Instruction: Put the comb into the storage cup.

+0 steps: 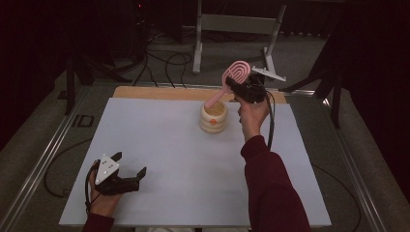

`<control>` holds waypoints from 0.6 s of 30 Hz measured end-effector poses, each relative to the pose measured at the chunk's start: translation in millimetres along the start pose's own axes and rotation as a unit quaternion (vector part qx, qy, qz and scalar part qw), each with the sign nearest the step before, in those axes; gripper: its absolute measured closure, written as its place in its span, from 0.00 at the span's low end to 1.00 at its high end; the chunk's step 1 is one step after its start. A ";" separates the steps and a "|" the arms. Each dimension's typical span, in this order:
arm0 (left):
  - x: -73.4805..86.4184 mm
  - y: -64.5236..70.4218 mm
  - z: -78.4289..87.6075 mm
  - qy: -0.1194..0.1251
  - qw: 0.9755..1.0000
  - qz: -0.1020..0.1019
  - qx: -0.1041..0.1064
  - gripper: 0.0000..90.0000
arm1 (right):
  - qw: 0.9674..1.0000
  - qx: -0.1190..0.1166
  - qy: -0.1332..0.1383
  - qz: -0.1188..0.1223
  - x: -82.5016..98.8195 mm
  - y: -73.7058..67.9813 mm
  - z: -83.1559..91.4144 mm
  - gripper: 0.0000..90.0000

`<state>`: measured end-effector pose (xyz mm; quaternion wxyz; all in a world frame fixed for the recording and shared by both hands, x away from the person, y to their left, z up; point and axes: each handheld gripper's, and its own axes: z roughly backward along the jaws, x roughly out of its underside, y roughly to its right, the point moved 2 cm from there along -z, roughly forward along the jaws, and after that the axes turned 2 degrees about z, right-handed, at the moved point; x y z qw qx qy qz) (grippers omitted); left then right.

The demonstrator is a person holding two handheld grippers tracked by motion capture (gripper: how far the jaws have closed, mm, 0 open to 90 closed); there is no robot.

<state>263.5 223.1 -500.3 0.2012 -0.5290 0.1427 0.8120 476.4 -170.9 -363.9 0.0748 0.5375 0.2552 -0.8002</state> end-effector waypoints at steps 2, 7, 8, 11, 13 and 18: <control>0.0 0.2 -0.1 -0.001 1.000 0.000 0.000 0.00 | 1.000 0.002 -0.001 0.000 0.6 0.6 0.2 0.71; 0.1 0.4 -0.3 -0.001 1.000 0.000 0.000 0.00 | 1.000 0.006 -0.005 0.004 2.8 2.5 0.3 0.71; 0.1 0.3 -0.3 -0.001 1.000 0.000 0.000 0.00 | 1.000 0.006 -0.005 0.004 2.8 2.5 0.3 0.71; 0.2 0.4 -0.4 -0.001 1.000 0.000 0.000 0.00 | 1.000 0.008 -0.008 0.005 4.1 3.3 -0.2 0.71; 0.2 0.4 -0.5 -0.002 1.000 0.000 0.000 0.00 | 1.000 0.008 -0.009 0.006 4.7 3.3 -0.4 0.71; 0.2 0.4 -0.4 -0.002 1.000 -0.001 0.000 0.00 | 1.000 0.008 -0.010 0.008 5.6 2.3 -1.6 0.71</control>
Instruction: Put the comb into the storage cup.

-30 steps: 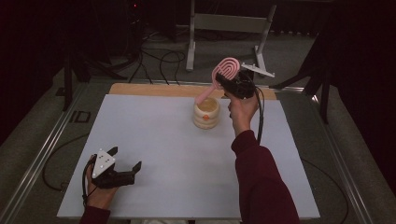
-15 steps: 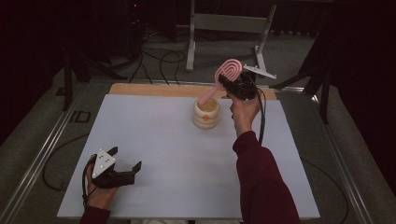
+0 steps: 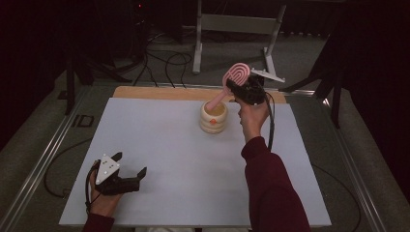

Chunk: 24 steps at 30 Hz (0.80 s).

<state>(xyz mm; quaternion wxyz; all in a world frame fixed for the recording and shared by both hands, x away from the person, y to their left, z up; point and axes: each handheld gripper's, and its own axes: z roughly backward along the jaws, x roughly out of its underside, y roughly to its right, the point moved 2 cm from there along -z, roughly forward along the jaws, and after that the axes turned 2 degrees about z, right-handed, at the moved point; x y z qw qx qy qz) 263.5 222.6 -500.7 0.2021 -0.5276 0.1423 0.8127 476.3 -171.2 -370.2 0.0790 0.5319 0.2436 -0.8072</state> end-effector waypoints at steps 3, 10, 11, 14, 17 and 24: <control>-0.1 -0.1 0.1 0.000 1.000 0.000 0.000 0.00 | 1.000 0.001 -0.002 0.003 0.7 -0.3 -0.4 0.71; 0.0 0.3 -0.2 0.000 1.000 0.000 0.000 0.00 | 1.000 0.006 -0.010 0.010 4.8 -1.3 -2.9 0.71; 0.0 0.2 -0.2 0.000 1.000 0.000 0.000 0.00 | 1.000 0.006 -0.010 0.011 5.0 -1.3 -3.2 0.71; 0.1 0.1 -0.2 0.000 1.000 0.001 0.000 0.00 | 1.000 0.006 -0.011 0.012 5.3 -1.7 -3.7 0.71; 0.1 0.2 -0.3 -0.001 1.000 0.000 0.001 0.00 | 1.000 0.008 -0.013 0.013 5.8 -2.0 -4.0 0.71; 0.3 0.5 -0.5 -0.001 1.000 0.000 0.001 0.00 | 1.000 0.010 -0.017 0.018 7.4 -2.6 -5.1 0.71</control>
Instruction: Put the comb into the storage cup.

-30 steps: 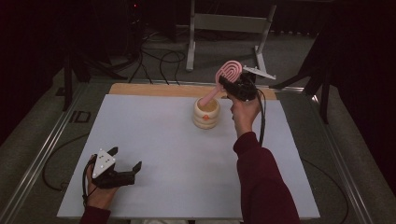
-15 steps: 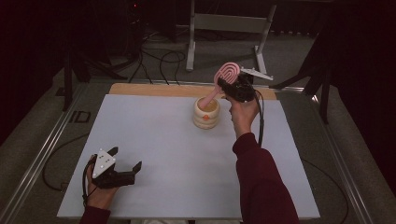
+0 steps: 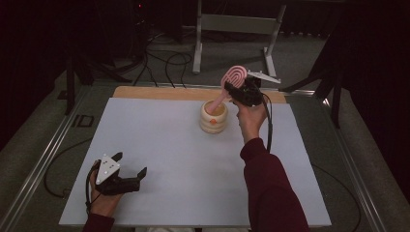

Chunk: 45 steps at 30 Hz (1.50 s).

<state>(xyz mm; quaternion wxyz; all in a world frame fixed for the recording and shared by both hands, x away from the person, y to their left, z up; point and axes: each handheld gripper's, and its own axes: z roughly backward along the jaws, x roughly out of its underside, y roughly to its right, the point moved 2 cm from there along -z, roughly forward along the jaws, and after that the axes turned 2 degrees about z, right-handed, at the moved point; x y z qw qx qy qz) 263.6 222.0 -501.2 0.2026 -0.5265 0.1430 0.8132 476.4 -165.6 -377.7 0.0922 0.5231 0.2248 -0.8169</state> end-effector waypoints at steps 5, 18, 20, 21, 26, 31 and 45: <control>-0.1 0.2 0.0 -0.001 1.000 0.000 0.000 0.00 | 1.000 0.001 -0.002 0.005 1.4 -1.6 -1.5 0.71; -0.2 -0.2 0.3 0.000 1.000 -0.001 0.000 0.00 | 1.000 0.005 -0.007 0.004 8.1 -1.0 -5.5 0.71; -0.2 0.1 0.2 -0.001 1.000 -0.001 0.000 0.00 | 1.000 0.005 -0.007 0.005 8.7 -1.0 -5.9 0.71; -0.2 0.1 0.2 -0.001 1.000 -0.001 0.000 0.00 | 1.000 0.005 -0.007 0.005 8.7 -1.0 -5.9 0.71; -0.3 0.1 0.3 0.000 1.000 -0.001 0.000 0.00 | 1.000 0.007 -0.011 0.006 11.0 -1.3 -7.2 0.71; -0.3 0.0 0.4 0.000 1.000 -0.001 -0.001 0.00 | 1.000 0.008 -0.013 0.008 13.4 -1.7 -9.0 0.71; -0.3 0.0 0.4 0.000 1.000 -0.001 0.000 0.00 | 1.000 0.010 -0.020 0.005 19.3 -2.1 -13.3 0.71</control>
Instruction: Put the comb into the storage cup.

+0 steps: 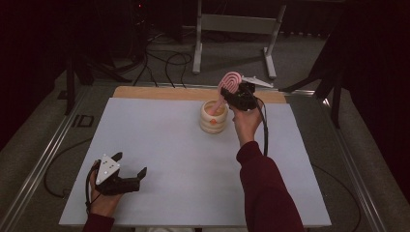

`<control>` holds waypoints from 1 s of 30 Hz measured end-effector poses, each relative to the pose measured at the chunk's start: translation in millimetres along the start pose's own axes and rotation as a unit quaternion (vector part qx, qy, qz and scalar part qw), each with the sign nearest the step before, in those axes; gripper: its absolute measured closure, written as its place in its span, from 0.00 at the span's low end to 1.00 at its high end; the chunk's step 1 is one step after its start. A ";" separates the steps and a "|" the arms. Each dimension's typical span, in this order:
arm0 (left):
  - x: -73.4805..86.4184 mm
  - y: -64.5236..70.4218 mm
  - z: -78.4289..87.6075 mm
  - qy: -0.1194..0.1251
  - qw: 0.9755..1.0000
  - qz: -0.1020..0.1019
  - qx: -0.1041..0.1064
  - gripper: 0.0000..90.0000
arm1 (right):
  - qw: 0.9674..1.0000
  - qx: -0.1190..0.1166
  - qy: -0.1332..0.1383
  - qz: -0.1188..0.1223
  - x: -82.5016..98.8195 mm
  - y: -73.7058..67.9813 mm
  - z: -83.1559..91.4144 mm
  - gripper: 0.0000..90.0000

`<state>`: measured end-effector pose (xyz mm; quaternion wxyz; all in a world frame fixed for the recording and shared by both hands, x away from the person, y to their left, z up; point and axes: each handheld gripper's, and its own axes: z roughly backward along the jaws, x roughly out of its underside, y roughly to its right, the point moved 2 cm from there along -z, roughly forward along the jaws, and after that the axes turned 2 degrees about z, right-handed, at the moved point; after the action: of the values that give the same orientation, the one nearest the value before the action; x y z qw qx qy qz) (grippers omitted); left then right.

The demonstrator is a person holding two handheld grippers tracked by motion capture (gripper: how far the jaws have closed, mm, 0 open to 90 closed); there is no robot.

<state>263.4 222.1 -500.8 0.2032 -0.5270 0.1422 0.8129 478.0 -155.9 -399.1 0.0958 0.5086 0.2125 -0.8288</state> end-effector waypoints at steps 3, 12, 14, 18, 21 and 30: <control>-0.1 -0.1 0.1 0.001 1.000 0.000 0.000 0.00 | 1.000 0.000 0.000 -0.002 1.9 0.0 -1.7 0.71; 0.0 -0.5 0.2 0.001 1.000 0.001 -0.001 0.00 | 1.000 -0.001 -0.005 -0.009 7.9 0.6 -6.0 0.71; 0.1 -0.2 0.0 0.001 1.000 0.001 0.000 0.00 | 1.000 0.001 -0.006 -0.009 9.4 1.0 -7.3 0.71; 0.3 -0.1 -0.4 0.000 1.000 0.001 0.001 0.00 | 1.000 0.001 -0.008 -0.005 10.7 1.3 -8.1 0.71; 0.6 0.5 -1.0 0.000 1.000 0.001 0.001 0.00 | 1.000 0.003 -0.011 -0.005 12.0 0.9 -9.1 0.71; 0.7 0.2 -1.3 -0.001 1.000 0.001 0.001 0.00 | 1.000 0.008 -0.016 0.003 14.4 0.6 -11.1 0.71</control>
<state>264.0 221.5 -501.9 0.2030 -0.5257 0.1432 0.8136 480.4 -150.6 -416.3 0.0974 0.4966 0.2026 -0.8384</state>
